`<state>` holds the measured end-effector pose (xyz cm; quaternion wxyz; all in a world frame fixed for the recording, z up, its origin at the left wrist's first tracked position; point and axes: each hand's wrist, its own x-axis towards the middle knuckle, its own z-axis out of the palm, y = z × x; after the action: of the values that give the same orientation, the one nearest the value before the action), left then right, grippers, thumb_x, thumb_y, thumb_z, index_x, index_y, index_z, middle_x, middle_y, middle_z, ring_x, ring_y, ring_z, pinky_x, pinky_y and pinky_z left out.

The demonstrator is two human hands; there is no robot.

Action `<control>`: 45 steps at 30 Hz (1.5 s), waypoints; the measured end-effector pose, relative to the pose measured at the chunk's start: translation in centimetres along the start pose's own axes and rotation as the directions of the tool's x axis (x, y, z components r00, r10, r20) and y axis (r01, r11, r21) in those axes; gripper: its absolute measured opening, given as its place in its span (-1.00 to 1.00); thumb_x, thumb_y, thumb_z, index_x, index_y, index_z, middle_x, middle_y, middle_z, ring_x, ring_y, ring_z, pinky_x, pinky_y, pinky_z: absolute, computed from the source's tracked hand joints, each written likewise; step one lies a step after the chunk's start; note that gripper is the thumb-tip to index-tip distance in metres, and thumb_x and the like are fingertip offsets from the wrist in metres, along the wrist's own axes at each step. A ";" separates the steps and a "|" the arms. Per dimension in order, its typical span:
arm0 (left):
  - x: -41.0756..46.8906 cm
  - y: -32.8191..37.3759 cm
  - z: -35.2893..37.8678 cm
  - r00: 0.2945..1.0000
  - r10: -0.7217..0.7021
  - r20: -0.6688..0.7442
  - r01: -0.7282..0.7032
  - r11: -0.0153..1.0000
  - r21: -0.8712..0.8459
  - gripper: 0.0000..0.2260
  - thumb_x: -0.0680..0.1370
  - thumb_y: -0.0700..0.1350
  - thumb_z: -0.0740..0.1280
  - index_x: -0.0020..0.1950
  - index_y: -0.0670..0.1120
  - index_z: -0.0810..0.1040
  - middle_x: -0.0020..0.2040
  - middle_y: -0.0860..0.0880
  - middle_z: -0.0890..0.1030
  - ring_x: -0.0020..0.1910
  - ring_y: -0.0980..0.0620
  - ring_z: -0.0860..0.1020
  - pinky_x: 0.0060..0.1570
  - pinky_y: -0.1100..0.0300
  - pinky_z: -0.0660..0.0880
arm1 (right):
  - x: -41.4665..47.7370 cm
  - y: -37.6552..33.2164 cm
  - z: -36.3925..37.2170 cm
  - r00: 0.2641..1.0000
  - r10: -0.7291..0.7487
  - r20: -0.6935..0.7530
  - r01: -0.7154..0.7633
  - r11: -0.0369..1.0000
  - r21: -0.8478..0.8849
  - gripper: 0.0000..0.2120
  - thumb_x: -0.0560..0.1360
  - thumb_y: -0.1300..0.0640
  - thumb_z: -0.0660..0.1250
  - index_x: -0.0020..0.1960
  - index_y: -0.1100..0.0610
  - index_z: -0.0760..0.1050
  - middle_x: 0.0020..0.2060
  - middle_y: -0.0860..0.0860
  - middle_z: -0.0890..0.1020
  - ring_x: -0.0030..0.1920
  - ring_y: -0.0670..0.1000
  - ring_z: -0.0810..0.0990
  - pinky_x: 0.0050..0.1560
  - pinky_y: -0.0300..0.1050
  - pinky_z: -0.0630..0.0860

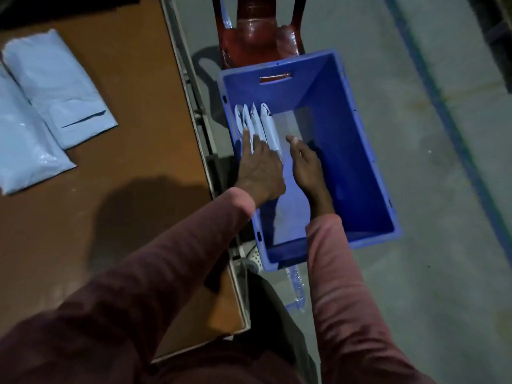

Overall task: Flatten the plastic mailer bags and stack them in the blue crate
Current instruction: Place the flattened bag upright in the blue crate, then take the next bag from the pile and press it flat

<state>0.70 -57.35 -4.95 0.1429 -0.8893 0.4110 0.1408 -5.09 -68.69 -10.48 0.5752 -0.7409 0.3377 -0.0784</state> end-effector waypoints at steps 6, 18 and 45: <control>-11.7 -6.2 -1.5 0.924 -0.073 -0.375 -0.028 0.966 -0.257 -0.41 0.59 0.17 0.27 0.53 -0.14 0.39 0.52 -0.28 0.38 0.58 -0.31 0.23 0.56 -0.38 -0.04 | -9.7 -6.2 2.0 0.967 -0.197 -0.161 0.183 0.978 -0.100 -0.61 0.70 -0.12 0.18 0.34 0.07 0.60 0.22 -0.16 0.63 0.25 -0.20 0.55 0.30 -0.19 0.48; -30.1 -25.1 7.3 0.735 -0.442 -0.515 -0.009 0.752 -0.659 -0.53 0.63 0.03 0.31 0.51 -0.08 0.40 0.45 -0.12 0.42 0.50 -0.17 0.34 0.33 -0.19 0.49 | -22.8 -15.9 22.4 0.844 -0.535 0.029 0.522 0.809 -0.269 -0.73 0.65 -0.06 0.25 0.23 -0.01 0.63 0.15 -0.06 0.68 0.21 0.01 0.60 0.19 0.12 0.55; -36.3 -35.0 13.5 0.641 -0.549 -0.536 -0.064 0.658 -0.751 -0.58 0.63 -0.08 0.35 0.49 -0.05 0.43 0.46 -0.09 0.39 0.53 -0.11 0.29 0.40 -0.17 0.43 | -22.4 -17.8 32.8 0.869 -0.453 0.198 0.489 0.849 -0.199 -0.36 0.34 0.08 0.52 0.36 -0.21 0.43 0.29 -0.16 0.45 0.30 -0.02 0.48 0.12 0.09 0.61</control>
<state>3.28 -5.58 0.86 -0.3688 -0.9005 0.2076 -0.0998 1.73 -27.23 1.03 0.4661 -0.8694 0.1101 -0.1219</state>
